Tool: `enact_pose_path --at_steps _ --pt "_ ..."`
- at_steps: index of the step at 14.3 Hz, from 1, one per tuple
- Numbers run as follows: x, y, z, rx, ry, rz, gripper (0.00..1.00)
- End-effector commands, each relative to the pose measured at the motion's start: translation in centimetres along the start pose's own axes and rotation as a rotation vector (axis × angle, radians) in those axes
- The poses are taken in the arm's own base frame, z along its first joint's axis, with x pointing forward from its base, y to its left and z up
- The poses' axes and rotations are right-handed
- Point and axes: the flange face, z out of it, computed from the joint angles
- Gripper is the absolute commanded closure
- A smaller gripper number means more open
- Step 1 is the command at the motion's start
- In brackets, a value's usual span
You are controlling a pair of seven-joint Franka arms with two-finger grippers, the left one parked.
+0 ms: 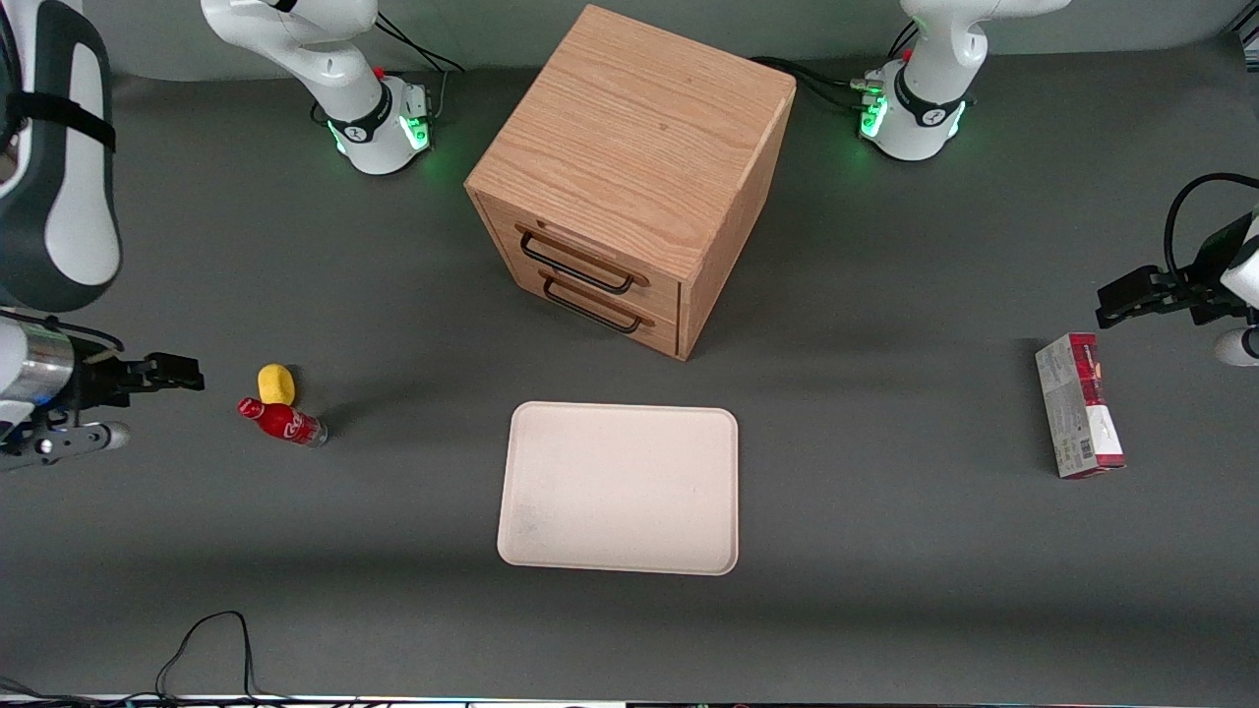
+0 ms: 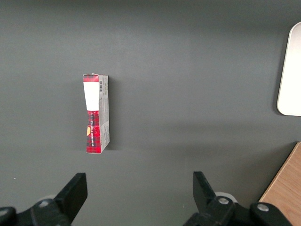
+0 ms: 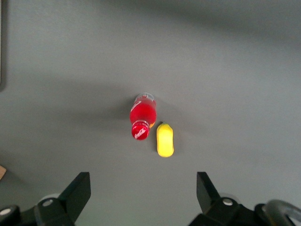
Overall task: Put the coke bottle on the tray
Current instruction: 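Lower the right gripper over the bottle cap and close on it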
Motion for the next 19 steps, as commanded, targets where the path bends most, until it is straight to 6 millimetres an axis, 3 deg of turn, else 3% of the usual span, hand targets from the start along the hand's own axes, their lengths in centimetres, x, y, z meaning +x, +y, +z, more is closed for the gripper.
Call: enact_pose_path --at_steps 1,4,8,16,19 --pt "-0.3 -0.4 3.9 0.031 0.037 0.000 0.00" --pt "-0.6 -0.5 8.3 0.024 0.075 0.008 0.00" --pt "-0.4 -0.7 11.4 0.016 0.110 0.024 0.00" --pt "-1.5 -1.3 14.0 0.015 0.117 0.028 0.00" --pt "-1.4 -1.6 14.0 0.014 0.120 0.023 0.00"
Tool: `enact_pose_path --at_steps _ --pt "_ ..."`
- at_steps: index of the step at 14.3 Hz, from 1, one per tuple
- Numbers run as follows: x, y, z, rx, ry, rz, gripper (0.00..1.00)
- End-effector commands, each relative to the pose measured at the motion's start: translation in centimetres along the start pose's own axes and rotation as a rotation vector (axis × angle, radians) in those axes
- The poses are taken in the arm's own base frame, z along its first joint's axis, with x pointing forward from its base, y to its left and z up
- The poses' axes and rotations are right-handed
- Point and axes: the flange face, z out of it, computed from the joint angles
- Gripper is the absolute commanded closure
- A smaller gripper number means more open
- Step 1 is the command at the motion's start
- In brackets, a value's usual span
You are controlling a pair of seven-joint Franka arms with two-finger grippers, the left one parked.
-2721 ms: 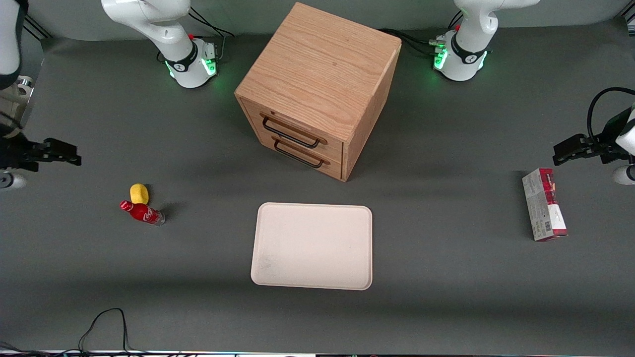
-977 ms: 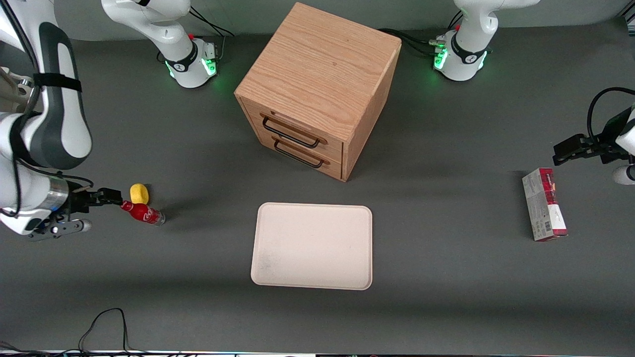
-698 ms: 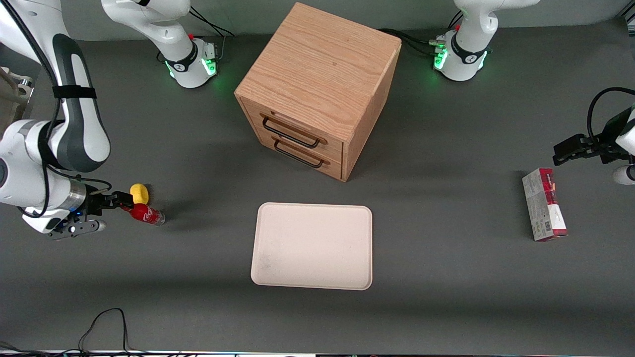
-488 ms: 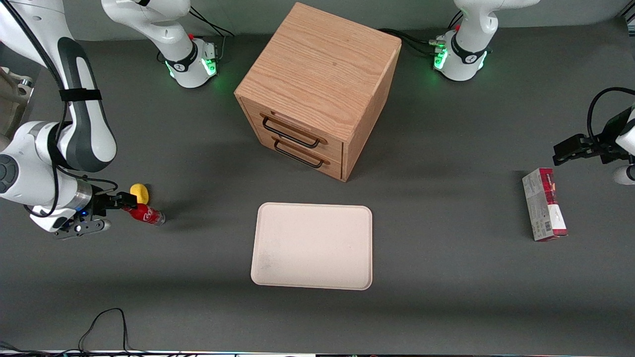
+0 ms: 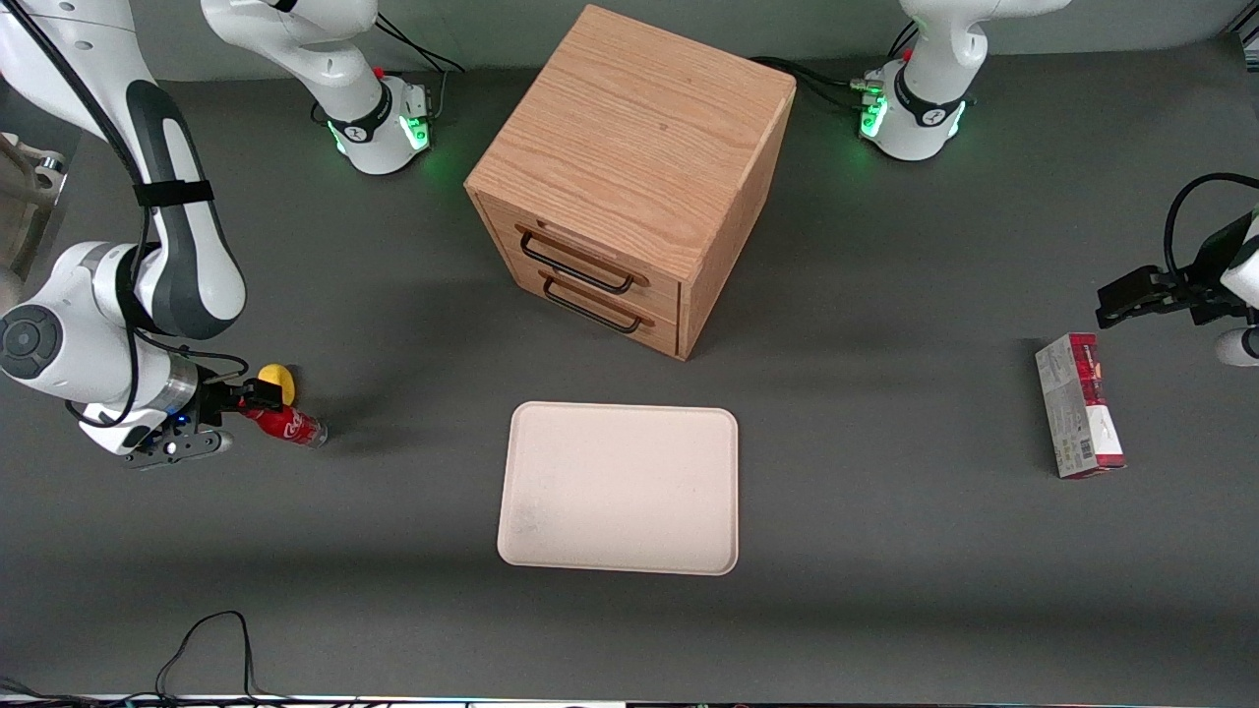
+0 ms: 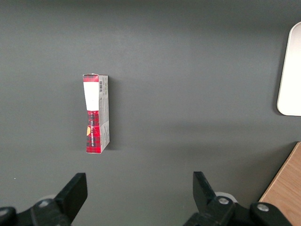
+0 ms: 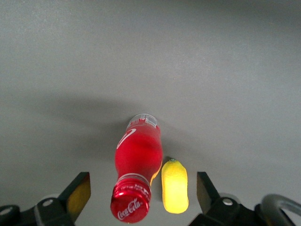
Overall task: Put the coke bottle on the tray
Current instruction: 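Lower the right gripper over the bottle cap and close on it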
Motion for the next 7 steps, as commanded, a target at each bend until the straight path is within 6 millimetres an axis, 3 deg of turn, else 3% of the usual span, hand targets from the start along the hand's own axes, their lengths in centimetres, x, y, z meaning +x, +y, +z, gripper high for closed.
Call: enact_pose_path --at_steps 1,4,5,6,7 --pt "-0.62 -0.67 -0.68 0.014 0.024 0.014 0.00" --pt "-0.71 -0.69 -0.62 0.015 0.021 0.014 0.02" --pt "-0.74 -0.69 -0.78 0.016 0.022 0.014 0.11" --pt "-0.84 -0.71 -0.82 0.017 0.021 0.015 0.34" --pt "-0.91 -0.72 -1.09 0.017 0.024 0.022 0.82"
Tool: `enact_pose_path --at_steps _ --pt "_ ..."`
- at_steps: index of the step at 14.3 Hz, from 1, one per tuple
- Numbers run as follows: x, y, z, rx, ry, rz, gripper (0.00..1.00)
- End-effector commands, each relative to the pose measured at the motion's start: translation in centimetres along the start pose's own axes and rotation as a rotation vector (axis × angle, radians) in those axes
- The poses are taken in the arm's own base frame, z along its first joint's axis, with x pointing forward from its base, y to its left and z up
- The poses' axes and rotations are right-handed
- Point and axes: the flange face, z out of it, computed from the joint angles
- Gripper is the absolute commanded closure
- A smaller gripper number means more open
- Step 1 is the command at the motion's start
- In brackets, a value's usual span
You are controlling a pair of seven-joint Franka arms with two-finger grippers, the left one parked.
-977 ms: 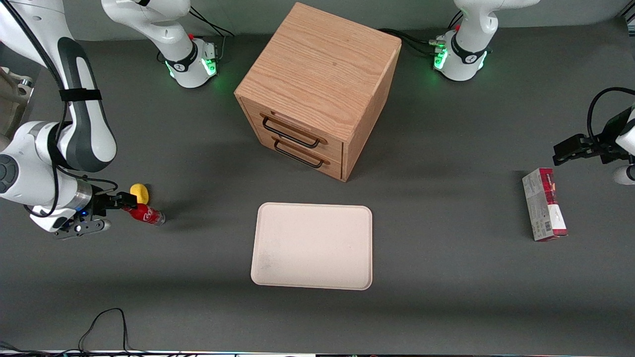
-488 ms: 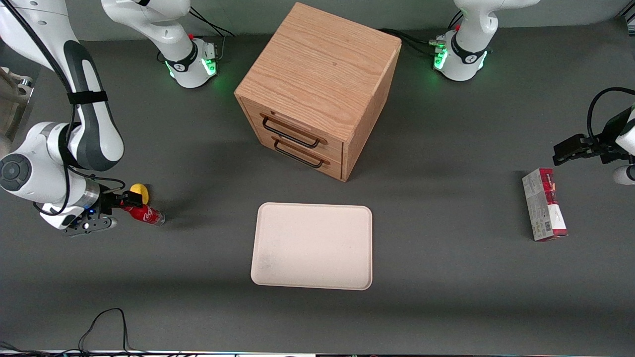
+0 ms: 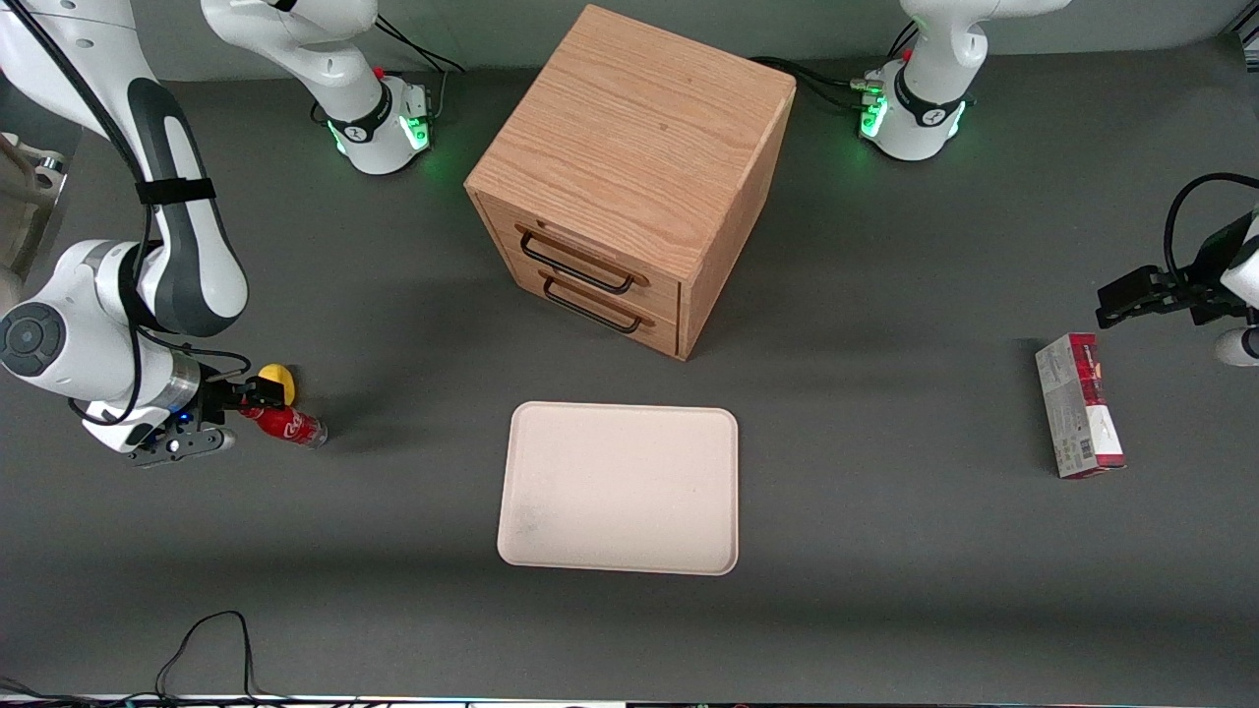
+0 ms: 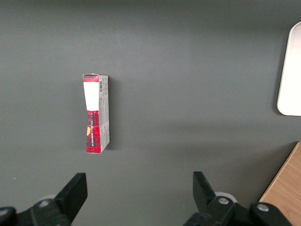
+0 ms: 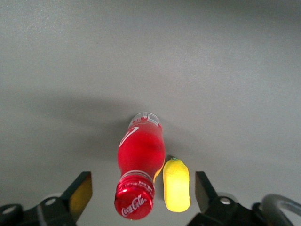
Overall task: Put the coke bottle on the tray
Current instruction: 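Lower the right gripper over the bottle cap and close on it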
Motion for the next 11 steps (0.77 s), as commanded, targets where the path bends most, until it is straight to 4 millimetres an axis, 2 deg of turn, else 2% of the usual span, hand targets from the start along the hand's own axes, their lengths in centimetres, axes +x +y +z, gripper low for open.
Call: enact_pose_path --at_steps 1,11 --pt "-0.75 -0.60 -1.04 0.016 0.023 0.024 1.00" --pt "-0.70 -0.50 -1.43 0.016 0.025 0.030 1.00"
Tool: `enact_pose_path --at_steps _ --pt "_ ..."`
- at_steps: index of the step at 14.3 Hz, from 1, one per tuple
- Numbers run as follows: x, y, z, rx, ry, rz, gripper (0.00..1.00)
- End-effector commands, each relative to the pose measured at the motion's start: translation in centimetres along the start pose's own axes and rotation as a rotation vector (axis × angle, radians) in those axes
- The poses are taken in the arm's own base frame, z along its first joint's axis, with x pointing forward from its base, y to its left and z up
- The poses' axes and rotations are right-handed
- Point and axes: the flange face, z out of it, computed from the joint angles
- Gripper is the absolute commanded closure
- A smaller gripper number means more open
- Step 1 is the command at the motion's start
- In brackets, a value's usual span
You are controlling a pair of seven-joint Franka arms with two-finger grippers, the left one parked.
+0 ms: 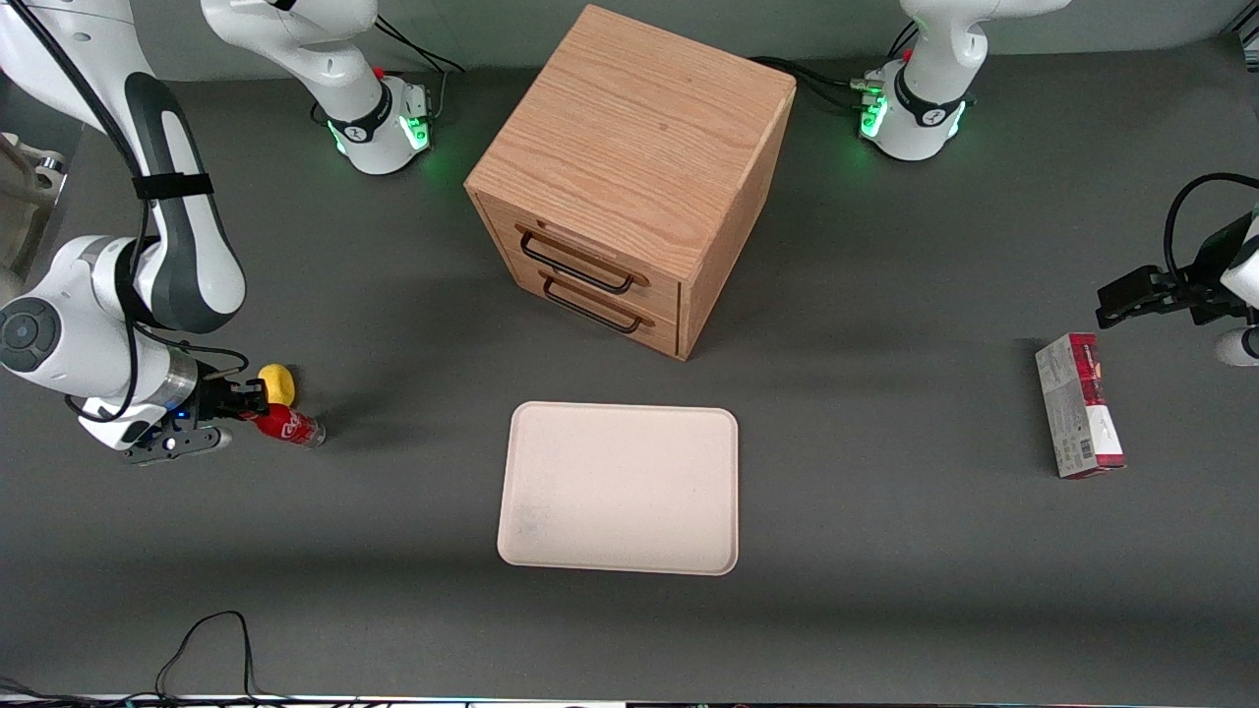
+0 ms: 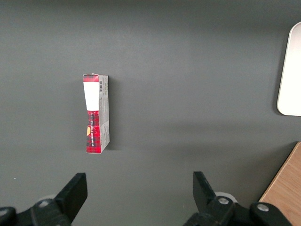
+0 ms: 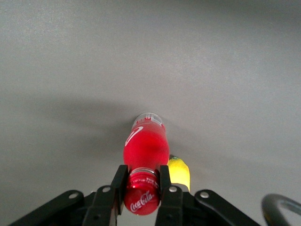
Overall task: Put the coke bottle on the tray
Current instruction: 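Lift the bottle and pull it away from the yellow object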
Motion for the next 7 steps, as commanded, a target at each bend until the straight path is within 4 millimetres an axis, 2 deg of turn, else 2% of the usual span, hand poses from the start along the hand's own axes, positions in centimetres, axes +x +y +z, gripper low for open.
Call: enact_pose_path --at_steps 1,2,4,7 --pt "-0.5 -0.5 -1.4 0.017 0.015 0.038 1.00" --pt "-0.4 -0.6 -2.2 0.022 0.004 0.043 1.00" --pt "0.2 -0.7 -5.1 0.034 -0.028 0.040 1.00" --pt "1.4 -1.2 -12.0 0.045 -0.074 0.071 1.00"
